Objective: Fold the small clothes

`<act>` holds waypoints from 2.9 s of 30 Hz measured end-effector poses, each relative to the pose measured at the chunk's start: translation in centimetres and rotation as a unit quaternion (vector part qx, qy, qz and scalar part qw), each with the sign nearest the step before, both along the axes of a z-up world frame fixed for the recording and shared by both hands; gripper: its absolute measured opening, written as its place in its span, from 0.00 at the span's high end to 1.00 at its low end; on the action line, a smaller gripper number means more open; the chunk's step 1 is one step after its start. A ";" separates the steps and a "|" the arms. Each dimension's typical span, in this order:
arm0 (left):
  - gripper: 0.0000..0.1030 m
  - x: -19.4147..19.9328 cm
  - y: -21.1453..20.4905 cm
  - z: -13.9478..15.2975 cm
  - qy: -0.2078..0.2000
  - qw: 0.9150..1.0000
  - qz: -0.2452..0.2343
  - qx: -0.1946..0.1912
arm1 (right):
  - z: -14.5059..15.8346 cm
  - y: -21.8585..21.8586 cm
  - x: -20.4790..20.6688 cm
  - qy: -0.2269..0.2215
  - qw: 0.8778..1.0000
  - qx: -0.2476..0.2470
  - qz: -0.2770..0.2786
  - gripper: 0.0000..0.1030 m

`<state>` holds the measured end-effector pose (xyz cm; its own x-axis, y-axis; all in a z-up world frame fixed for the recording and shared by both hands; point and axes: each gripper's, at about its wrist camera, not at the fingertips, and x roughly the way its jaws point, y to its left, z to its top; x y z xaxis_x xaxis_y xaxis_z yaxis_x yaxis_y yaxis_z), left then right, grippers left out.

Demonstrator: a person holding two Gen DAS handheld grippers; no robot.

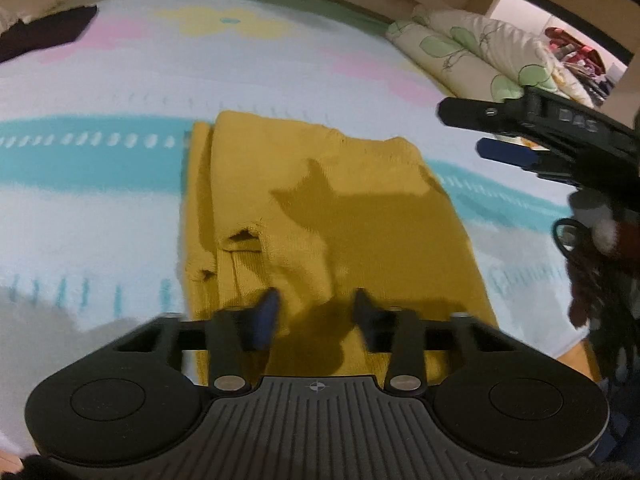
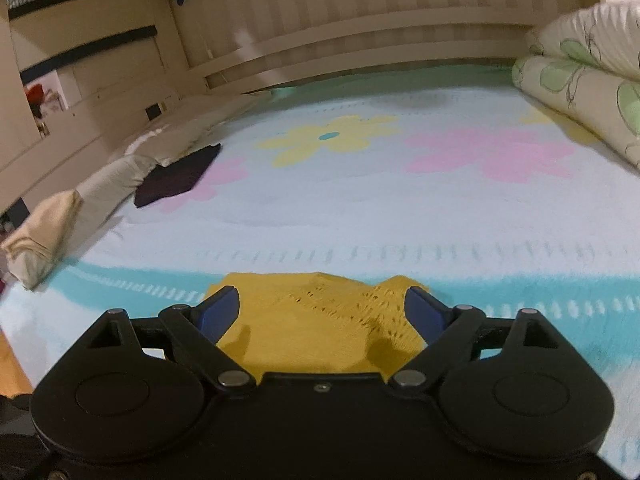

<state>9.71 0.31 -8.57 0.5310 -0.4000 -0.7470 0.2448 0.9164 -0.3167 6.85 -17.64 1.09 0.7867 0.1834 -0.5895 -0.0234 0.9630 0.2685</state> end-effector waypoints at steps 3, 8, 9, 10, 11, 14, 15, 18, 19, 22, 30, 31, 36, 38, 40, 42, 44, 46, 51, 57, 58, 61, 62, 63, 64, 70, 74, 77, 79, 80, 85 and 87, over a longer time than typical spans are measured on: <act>0.91 -0.1 0.1 -0.1 0.002 1.000 0.011 -0.002 | -0.1 -0.3 -0.3 0.003 1.000 -0.002 -0.003 0.12; 0.92 -2.1 0.2 1.2 -0.017 1.000 0.001 0.022 | 0.3 -1.1 -1.1 -0.003 1.000 0.013 -0.011 0.12; 0.92 -2.5 0.4 1.1 -0.010 1.000 0.007 0.022 | 0.4 -1.2 -1.3 -0.003 1.000 0.014 -0.012 0.12; 0.92 -3.0 0.8 0.8 0.002 1.000 0.019 0.016 | 0.4 -1.3 -1.4 -0.003 1.000 0.014 -0.013 0.12; 0.92 -3.4 1.2 0.2 0.018 0.999 0.028 0.012 | 0.3 -1.3 -1.5 -0.002 1.000 0.014 -0.014 0.12; 0.92 -4.1 1.8 -0.6 0.033 0.999 0.036 0.014 | 0.3 -1.5 -1.7 -0.001 1.000 0.019 -0.014 0.12; 0.92 -4.0 1.7 -0.5 0.026 0.999 0.035 0.019 | 0.3 -1.6 -1.8 -0.001 1.000 0.021 -0.014 0.12; 0.87 -3.7 1.5 0.4 -0.003 0.999 0.035 0.029 | 0.2 -1.9 -1.7 0.002 1.000 0.023 -0.015 0.12; 0.87 -3.6 1.5 1.0 -0.017 0.998 0.040 0.035 | 0.2 -1.9 -1.7 0.003 1.000 0.022 -0.018 0.12; 0.85 -3.3 1.3 3.2 -0.086 0.993 0.059 0.058 | 0.2 -2.2 -1.7 0.002 0.999 0.023 -0.028 0.11; 0.75 3.4 -1.7 3.0 -0.101 0.987 0.036 0.117 | -2.2 -1.9 0.4 0.035 0.998 -0.021 -0.056 0.11; 0.75 4.4 -2.2 2.2 -0.099 0.985 0.031 0.140 | -2.6 -1.8 0.8 0.039 0.997 -0.030 -0.058 0.11; 0.66 7.4 -0.9 -1.4 -0.097 0.973 0.019 0.208 | -5.2 -1.5 3.4 0.088 0.992 -0.060 -0.073 0.10; 0.56 8.0 0.7 -1.1 -0.076 0.978 0.036 0.188 | -6.7 -1.3 4.1 0.117 0.988 -0.070 -0.078 0.08; 0.57 8.8 2.5 -0.4 -0.040 0.988 0.059 0.135 | -7.2 -1.6 4.3 0.120 0.987 -0.058 -0.091 0.02; 0.58 8.2 3.5 0.7 -0.045 0.986 0.085 0.137 | -6.9 -1.7 4.1 0.121 0.987 -0.048 -0.094 0.02; 0.58 6.9 3.7 2.0 -0.079 0.981 0.085 0.158 | -6.0 -1.5 3.4 0.106 0.989 -0.048 -0.092 0.02; 0.58 5.1 3.5 3.0 -0.098 0.979 0.072 0.161 | -4.9 -1.4 2.5 0.086 0.992 -0.047 -0.082 0.02; 0.57 1.4 0.3 2.2 -0.104 0.974 -0.015 0.200 | -3.1 -0.4 0.2 0.079 0.995 -0.040 -0.040 0.02; 0.56 -1.0 0.2 0.7 -0.070 0.972 -0.017 0.223 | -5.2 2.8 -2.4 0.168 0.979 -0.105 0.039 0.01; 0.56 -1.3 0.3 0.8 -0.065 0.973 -0.014 0.220 | -5.6 3.2 -2.9 0.182 0.976 -0.114 0.050 0.01; 0.56 -2.4 1.3 0.9 -0.054 0.977 0.003 0.205 | -6.1 3.5 -4.7 0.194 0.974 -0.105 0.055 0.01; 0.56 -2.4 1.6 0.8 -0.048 0.979 0.009 0.200 | -6.0 3.5 -5.4 0.196 0.974 -0.102 0.051 0.01; 0.56 -2.7 2.0 0.8 -0.041 0.980 0.014 0.196 | -5.9 3.5 -5.9 0.196 0.975 -0.098 0.047 0.01; 0.56 -3.1 2.2 0.9 -0.038 0.981 0.017 0.192 | -5.8 3.5 -6.6 0.195 0.975 -0.092 0.043 0.01; 0.56 -5.3 2.3 1.7 -0.061 0.982 0.039 0.177 | -3.7 2.4 -9.0 0.147 0.988 -0.053 -0.010 0.01; 0.56 -6.6 1.5 3.0 -0.107 0.976 0.060 0.180 | -2.3 1.9 -10.1 0.093 0.994 -0.039 -0.035 0.01; 0.56 -7.1 0.2 4.0 -0.139 0.963 0.085 0.213 | -1.6 2.3 -10.7 0.056 0.997 -0.034 -0.042 0.01; 0.56 -7.3 -0.7 4.4 -0.154 0.955 0.095 0.235 | -1.1 2.8 -10.8 0.030 0.999 -0.022 -0.037 0.01; 0.56 -7.5 -1.0 4.6 -0.156 0.953 0.098 0.241 | -0.8 3.1 -11.0 0.022 0.999 -0.019 -0.038 0.01; 0.56 -8.5 -1.7 5.2 -0.144 0.960 0.077 0.228 | 0.4 4.8 -12.6 0.001 0.997 -0.037 -0.068 0.01; 0.56 -9.0 -1.6 5.2 -0.139 0.965 0.076 0.210 | 0.7 5.2 -13.2 -0.007 0.996 -0.047 -0.079 0.01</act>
<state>0.70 -1.25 -3.39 0.7629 0.0053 -0.6465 0.1193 0.9816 0.1488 -6.36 -12.46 1.80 0.8100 0.0018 -0.5864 0.1266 0.9759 0.1779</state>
